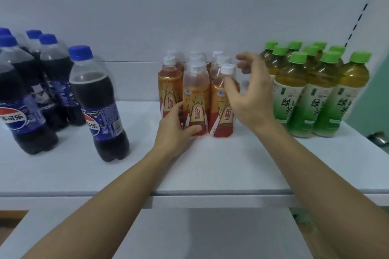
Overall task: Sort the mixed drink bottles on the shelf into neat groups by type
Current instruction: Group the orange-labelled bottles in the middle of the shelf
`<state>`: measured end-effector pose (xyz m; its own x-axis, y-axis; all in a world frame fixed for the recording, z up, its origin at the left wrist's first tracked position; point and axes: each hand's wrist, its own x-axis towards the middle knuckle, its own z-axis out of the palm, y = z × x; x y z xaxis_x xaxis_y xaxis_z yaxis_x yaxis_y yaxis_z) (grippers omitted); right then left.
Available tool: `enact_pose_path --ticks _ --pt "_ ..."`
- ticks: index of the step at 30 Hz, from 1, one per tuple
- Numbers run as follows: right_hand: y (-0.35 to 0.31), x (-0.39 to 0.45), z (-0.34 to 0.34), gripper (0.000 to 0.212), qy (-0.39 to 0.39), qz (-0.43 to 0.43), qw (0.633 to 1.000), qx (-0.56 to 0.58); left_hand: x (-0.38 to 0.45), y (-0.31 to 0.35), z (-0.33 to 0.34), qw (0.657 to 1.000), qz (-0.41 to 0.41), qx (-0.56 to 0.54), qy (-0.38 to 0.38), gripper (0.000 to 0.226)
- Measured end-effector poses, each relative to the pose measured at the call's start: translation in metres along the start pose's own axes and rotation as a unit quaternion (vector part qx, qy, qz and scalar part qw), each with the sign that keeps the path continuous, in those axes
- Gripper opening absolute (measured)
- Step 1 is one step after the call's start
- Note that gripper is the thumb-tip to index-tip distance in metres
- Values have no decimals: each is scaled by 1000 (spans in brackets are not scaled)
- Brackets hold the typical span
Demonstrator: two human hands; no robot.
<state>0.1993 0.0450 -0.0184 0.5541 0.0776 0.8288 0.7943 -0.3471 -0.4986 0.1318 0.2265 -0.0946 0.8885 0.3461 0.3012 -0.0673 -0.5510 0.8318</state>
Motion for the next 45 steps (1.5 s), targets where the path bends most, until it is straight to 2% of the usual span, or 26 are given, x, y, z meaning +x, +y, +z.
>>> enact_pose_path --ticks 5,9,13,16,18,20,23,26,29,32,39,42,45 --pt "32 -44 9 82 -112 51 992 24 -3 2 3 999 12 43 4 70" --pt "36 -46 10 86 -122 63 990 28 -6 6 3 996 38 80 4 63" --pt "29 -48 5 90 -95 69 993 9 -12 10 -1 991 31 126 -31 70" --pt "14 -52 -4 80 -38 23 999 -23 -21 11 -18 965 36 242 -95 65" --pt "-3 -66 -9 68 -32 6 999 -27 -33 11 -38 941 21 307 -140 64" --pt "-24 -89 -10 57 -75 20 997 -15 -52 9 -61 926 23 335 -175 68" --pt "-53 -122 -5 39 -170 68 983 14 -87 4 -98 925 66 313 -204 50" --pt "-78 -146 8 29 -287 97 951 60 -116 -5 -147 927 62 295 -224 43" --pt "-98 -157 30 24 -383 36 923 26 -133 -19 -195 935 36 297 -192 49" --pt "-124 -156 58 20 -390 20 919 53 -144 -43 -239 939 -10 317 -129 38" --pt "-207 -156 159 24 -426 -32 896 120 -157 -111 -339 933 -77 350 18 36" --pt "-247 -158 218 23 -441 -6 885 150 -151 -139 -387 935 -112 330 61 31" --pt "-280 -164 276 23 -456 19 876 153 -138 -170 -433 934 -113 283 187 35"
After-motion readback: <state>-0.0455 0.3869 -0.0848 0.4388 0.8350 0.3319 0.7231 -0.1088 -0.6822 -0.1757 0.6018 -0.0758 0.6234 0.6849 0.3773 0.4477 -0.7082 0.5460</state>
